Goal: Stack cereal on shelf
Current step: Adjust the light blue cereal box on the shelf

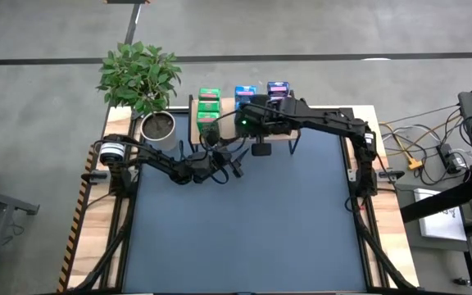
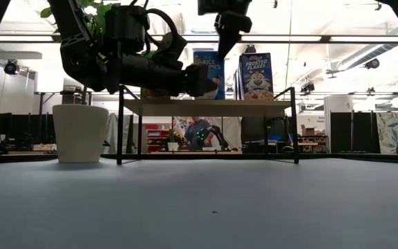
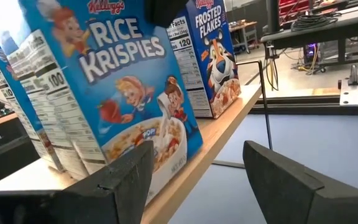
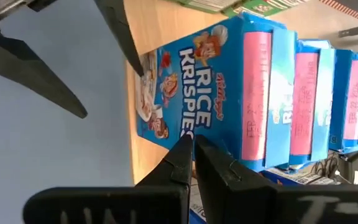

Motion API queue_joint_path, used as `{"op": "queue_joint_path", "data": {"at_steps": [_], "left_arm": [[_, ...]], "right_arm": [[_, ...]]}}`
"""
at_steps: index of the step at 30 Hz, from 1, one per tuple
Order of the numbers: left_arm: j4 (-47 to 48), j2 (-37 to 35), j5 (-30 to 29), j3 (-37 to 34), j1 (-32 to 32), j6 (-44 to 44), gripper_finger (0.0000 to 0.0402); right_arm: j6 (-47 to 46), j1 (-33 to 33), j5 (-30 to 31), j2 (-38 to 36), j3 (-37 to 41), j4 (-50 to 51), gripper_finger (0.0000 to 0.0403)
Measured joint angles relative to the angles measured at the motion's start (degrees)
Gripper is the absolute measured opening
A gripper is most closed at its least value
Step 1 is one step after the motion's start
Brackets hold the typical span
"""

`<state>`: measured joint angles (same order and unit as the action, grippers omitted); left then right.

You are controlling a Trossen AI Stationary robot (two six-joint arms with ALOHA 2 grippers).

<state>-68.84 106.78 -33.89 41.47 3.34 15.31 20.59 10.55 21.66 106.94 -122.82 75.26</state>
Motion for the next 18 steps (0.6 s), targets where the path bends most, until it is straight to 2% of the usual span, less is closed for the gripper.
{"op": "queue_joint_path", "data": {"at_steps": [13,18], "left_arm": [[0.83,-0.02,0.01,-0.02,-0.03,-0.86,0.0231],[1.21,-0.02,0.02,-0.02,-0.03,-0.85,0.0231]], "right_arm": [[0.39,-0.7,-2.11,-0.2,0.04,0.33,0.0009],[0.5,-1.94,-2.81,-0.92,-3.1,1.03,0.0009]]}}
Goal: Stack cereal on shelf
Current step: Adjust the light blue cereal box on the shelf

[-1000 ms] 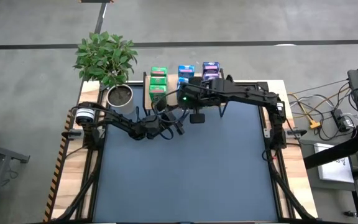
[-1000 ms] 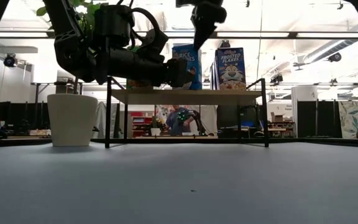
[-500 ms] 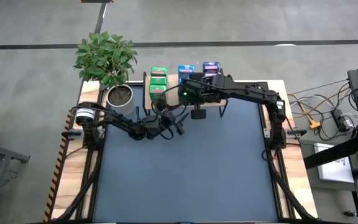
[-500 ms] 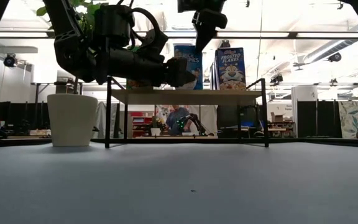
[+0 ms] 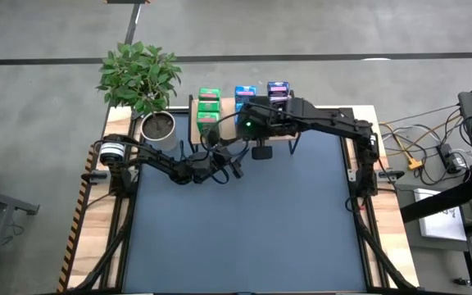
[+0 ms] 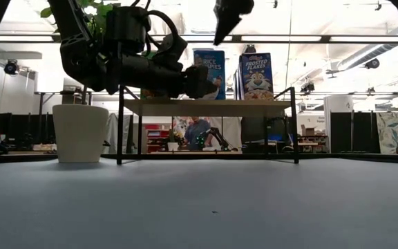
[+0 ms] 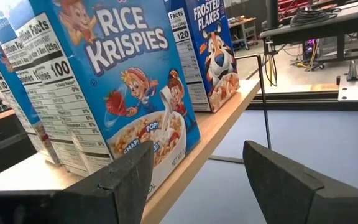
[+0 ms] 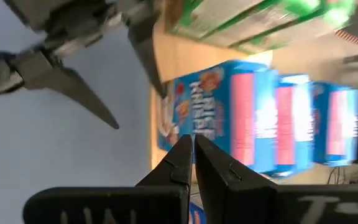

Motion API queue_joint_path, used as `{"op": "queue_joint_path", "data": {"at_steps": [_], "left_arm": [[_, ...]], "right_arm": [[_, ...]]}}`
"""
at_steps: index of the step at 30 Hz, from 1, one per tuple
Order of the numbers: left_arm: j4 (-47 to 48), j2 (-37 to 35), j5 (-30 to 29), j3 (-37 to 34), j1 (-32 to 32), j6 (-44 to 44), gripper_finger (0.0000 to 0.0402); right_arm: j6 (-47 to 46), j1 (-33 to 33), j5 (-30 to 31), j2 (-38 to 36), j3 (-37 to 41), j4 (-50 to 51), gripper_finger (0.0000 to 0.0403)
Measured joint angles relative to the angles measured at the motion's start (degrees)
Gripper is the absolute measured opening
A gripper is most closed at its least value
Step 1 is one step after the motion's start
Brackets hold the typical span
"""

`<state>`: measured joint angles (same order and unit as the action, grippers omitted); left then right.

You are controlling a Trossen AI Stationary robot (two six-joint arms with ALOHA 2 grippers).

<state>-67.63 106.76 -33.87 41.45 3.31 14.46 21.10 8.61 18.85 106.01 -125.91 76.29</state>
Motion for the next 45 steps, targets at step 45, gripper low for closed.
{"op": "queue_joint_path", "data": {"at_steps": [45], "left_arm": [[-2.45,-0.07,-0.13,-0.02,-5.75,4.57,0.0231]], "right_arm": [[5.51,12.8,-12.43,1.03,4.07,-22.5,0.0009]]}}
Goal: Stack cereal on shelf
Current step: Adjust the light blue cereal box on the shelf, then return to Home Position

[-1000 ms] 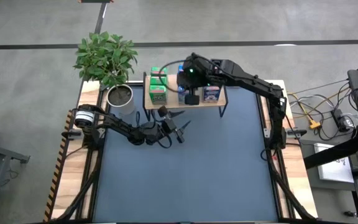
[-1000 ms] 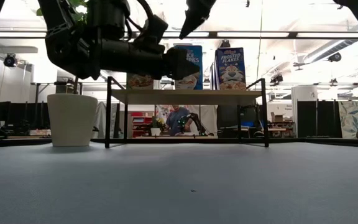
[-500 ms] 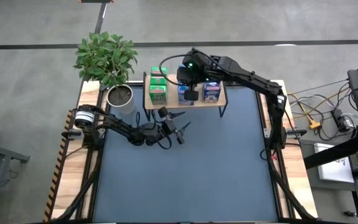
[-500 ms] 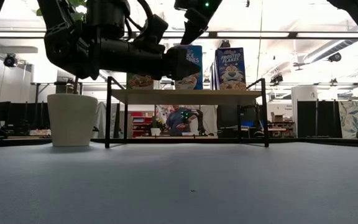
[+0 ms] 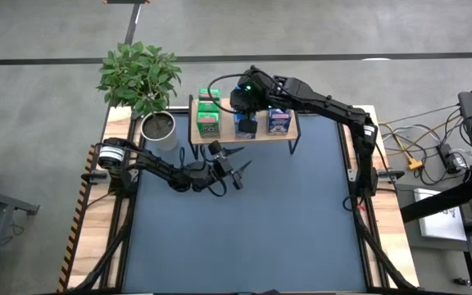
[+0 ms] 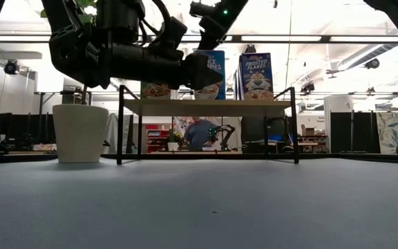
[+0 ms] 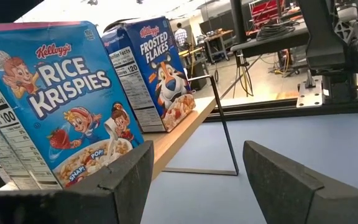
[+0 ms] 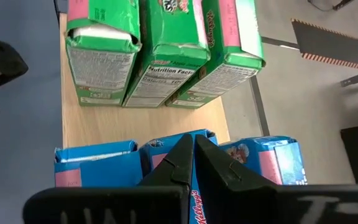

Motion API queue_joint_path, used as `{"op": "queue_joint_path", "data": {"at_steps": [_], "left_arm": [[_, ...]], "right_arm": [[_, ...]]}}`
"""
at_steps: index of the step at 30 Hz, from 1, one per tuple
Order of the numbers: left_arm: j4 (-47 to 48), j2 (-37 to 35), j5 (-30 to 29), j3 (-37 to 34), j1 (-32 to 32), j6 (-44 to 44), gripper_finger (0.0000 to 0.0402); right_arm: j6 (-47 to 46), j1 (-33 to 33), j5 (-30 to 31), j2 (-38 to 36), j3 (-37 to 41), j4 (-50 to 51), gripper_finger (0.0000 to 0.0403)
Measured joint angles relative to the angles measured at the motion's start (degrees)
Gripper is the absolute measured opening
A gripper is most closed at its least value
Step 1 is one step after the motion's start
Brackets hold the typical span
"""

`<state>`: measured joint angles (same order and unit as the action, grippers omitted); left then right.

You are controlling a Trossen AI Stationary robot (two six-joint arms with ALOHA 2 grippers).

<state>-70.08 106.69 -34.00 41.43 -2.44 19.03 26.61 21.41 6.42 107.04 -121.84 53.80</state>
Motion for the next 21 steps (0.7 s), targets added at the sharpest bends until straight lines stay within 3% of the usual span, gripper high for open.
{"op": "queue_joint_path", "data": {"at_steps": [21], "left_arm": [[1.58,0.02,0.02,0.0,0.0,-0.02,0.0231]], "right_arm": [[-1.51,-1.04,1.02,-3.54,-0.68,1.41,0.0009]]}}
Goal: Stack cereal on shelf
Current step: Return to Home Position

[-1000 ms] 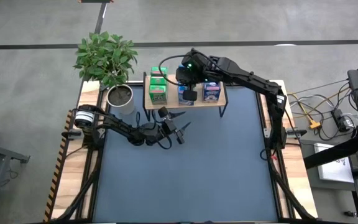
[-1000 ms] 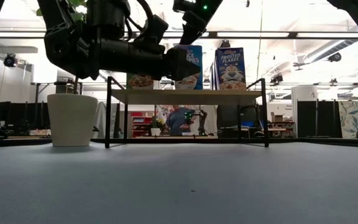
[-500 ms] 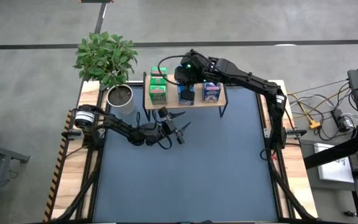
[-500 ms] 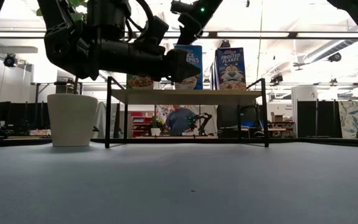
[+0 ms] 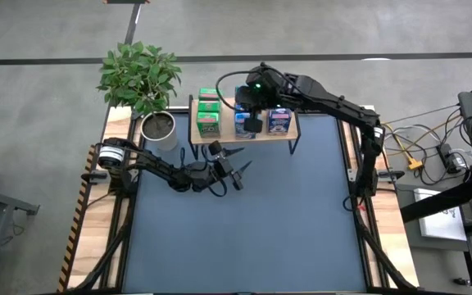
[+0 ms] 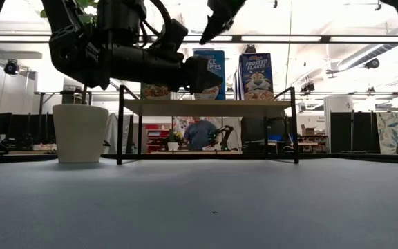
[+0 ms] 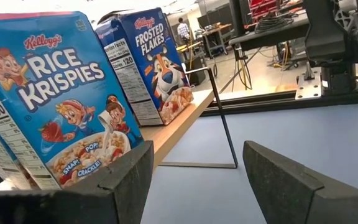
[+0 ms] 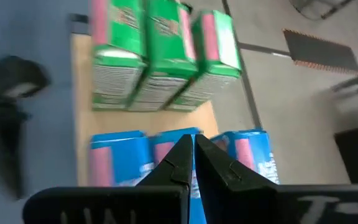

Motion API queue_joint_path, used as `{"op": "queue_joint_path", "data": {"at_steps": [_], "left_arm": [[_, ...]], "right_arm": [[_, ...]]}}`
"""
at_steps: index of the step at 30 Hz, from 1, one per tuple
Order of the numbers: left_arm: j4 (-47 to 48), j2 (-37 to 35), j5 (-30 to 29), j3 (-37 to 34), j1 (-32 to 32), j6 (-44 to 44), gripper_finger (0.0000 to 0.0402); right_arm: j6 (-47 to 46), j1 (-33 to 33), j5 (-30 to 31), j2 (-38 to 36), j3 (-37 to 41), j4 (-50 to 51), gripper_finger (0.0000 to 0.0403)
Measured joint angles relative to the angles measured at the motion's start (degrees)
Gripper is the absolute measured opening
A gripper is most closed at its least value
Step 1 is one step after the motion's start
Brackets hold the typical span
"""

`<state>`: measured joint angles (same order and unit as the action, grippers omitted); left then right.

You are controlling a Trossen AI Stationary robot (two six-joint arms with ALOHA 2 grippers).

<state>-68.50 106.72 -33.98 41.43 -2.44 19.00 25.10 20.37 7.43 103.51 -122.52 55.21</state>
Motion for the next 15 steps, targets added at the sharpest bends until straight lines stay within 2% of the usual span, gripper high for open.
{"op": "queue_joint_path", "data": {"at_steps": [3,8,15], "left_arm": [[0.06,0.0,0.0,0.0,0.0,0.02,0.0231],[0.01,0.0,-0.02,0.0,-0.75,0.56,0.0231],[-1.32,-1.64,-0.05,-0.03,-8.03,8.86,0.0231]], "right_arm": [[-0.28,-1.53,-1.57,-1.98,-0.05,1.71,0.0009],[-2.97,-4.53,-9.35,-3.78,0.64,5.25,0.0009],[-4.26,-9.75,-8.31,-3.71,6.36,7.13,0.0009]]}}
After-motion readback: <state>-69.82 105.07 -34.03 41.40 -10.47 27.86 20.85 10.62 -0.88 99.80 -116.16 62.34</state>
